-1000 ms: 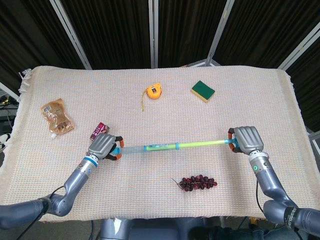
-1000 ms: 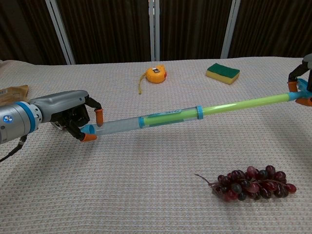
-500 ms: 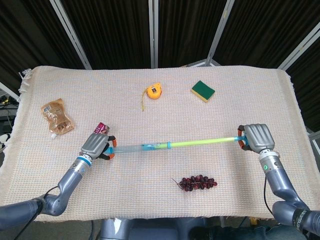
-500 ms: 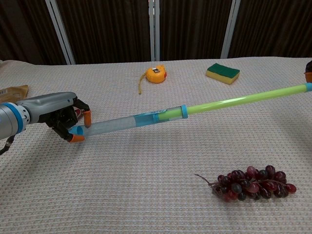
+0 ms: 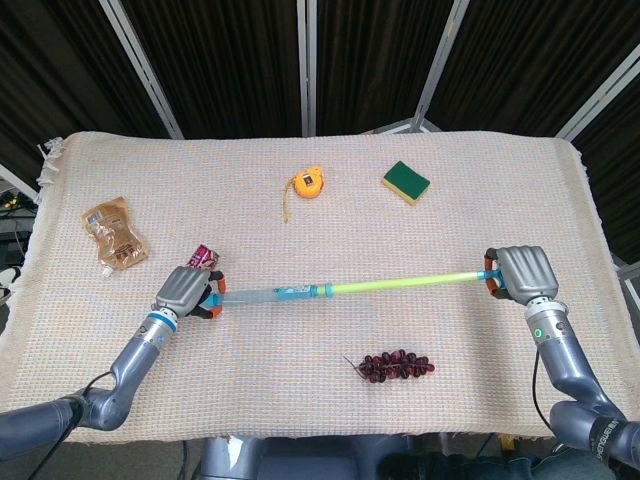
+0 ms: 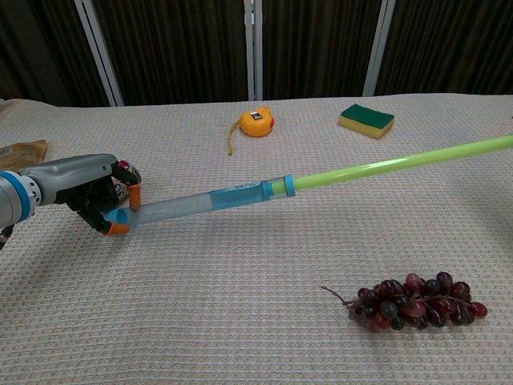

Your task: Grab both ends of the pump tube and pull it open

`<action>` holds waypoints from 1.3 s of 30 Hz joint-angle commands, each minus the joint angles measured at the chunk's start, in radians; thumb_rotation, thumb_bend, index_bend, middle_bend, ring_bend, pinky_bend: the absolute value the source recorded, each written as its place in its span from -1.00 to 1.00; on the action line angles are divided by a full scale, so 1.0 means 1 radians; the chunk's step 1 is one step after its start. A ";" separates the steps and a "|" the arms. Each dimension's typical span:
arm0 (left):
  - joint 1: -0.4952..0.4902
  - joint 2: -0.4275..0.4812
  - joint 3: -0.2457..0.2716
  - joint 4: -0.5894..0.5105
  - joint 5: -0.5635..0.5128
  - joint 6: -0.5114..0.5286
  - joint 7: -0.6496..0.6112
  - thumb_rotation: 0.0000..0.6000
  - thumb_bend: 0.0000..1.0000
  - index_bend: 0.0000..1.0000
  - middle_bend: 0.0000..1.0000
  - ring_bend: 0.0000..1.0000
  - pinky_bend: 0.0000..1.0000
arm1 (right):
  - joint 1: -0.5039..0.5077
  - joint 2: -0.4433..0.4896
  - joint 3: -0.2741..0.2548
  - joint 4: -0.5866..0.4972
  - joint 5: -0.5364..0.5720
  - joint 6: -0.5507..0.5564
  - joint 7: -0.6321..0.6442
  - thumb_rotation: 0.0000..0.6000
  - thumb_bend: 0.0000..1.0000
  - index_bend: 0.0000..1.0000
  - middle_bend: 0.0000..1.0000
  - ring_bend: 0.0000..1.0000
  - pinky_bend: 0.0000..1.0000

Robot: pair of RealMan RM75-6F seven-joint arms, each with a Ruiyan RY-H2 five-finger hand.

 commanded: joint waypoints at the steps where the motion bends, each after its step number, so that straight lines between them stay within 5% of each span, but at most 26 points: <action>1: 0.001 -0.001 0.000 0.003 0.001 0.001 0.000 1.00 -0.13 0.65 0.80 0.75 1.00 | -0.001 -0.006 0.000 0.005 0.001 -0.003 -0.003 1.00 -0.03 0.38 1.00 1.00 1.00; 4: 0.002 0.000 0.000 0.003 0.000 0.001 -0.001 1.00 -0.13 0.63 0.80 0.75 1.00 | -0.002 -0.009 -0.001 0.008 0.002 -0.007 -0.006 1.00 -0.09 0.19 1.00 1.00 1.00; 6: 0.004 0.001 0.002 0.003 0.000 0.002 -0.001 1.00 -0.14 0.45 0.80 0.75 1.00 | -0.003 -0.013 -0.003 0.011 0.001 -0.010 -0.005 1.00 -0.47 -0.37 1.00 1.00 1.00; 8: 0.006 0.004 0.004 0.001 0.004 0.003 -0.003 1.00 -0.37 -0.28 0.79 0.75 1.00 | -0.005 -0.015 -0.006 0.015 0.000 -0.015 -0.004 1.00 -0.87 -0.85 0.99 1.00 1.00; 11: 0.013 0.019 0.011 -0.011 0.016 0.000 -0.018 1.00 -0.72 -0.97 0.75 0.75 1.00 | -0.011 -0.019 -0.009 0.019 0.007 -0.016 -0.004 1.00 -1.00 -1.00 0.96 1.00 1.00; 20: 0.071 0.123 0.006 -0.133 0.122 0.121 -0.102 1.00 -0.77 -1.00 0.60 0.69 1.00 | -0.085 0.042 -0.019 -0.051 -0.100 0.081 0.078 1.00 -1.00 -1.00 0.80 0.86 0.99; 23: 0.095 0.173 0.009 -0.188 0.157 0.167 -0.119 1.00 -0.79 -1.00 0.38 0.56 0.99 | -0.123 0.075 -0.029 -0.082 -0.166 0.128 0.131 1.00 -1.00 -1.00 0.59 0.69 0.80; 25: 0.119 0.218 0.017 -0.235 0.189 0.208 -0.129 1.00 -0.80 -1.00 0.22 0.43 0.90 | -0.156 0.101 -0.039 -0.104 -0.224 0.171 0.181 1.00 -1.00 -1.00 0.28 0.46 0.50; 27: 0.150 0.260 0.031 -0.279 0.229 0.263 -0.134 1.00 -0.82 -1.00 -0.20 0.05 0.46 | -0.196 0.124 -0.052 -0.122 -0.290 0.226 0.239 1.00 -1.00 -1.00 -0.09 0.13 0.13; 29: 0.183 0.289 0.044 -0.309 0.257 0.319 -0.129 1.00 -0.90 -1.00 -0.75 -0.56 -0.33 | -0.226 0.138 -0.065 -0.127 -0.343 0.269 0.281 1.00 -1.00 -1.00 -0.48 -0.33 -0.30; 31: 0.235 0.321 0.066 -0.349 0.285 0.401 -0.108 1.00 -0.98 -1.00 -0.97 -0.90 -0.80 | -0.265 0.150 -0.084 -0.125 -0.408 0.327 0.326 1.00 -1.00 -1.00 -0.86 -0.80 -0.75; 34: 0.298 0.356 0.094 -0.395 0.315 0.493 -0.073 1.00 -1.00 -1.00 -1.00 -1.00 -1.00 | -0.315 0.148 -0.107 -0.100 -0.496 0.416 0.366 1.00 -1.00 -1.00 -1.00 -1.00 -0.99; 39: 0.398 0.398 0.140 -0.431 0.361 0.625 -0.023 1.00 -1.00 -1.00 -1.00 -1.00 -1.00 | -0.393 0.114 -0.140 -0.032 -0.607 0.551 0.364 1.00 -1.00 -1.00 -1.00 -1.00 -1.00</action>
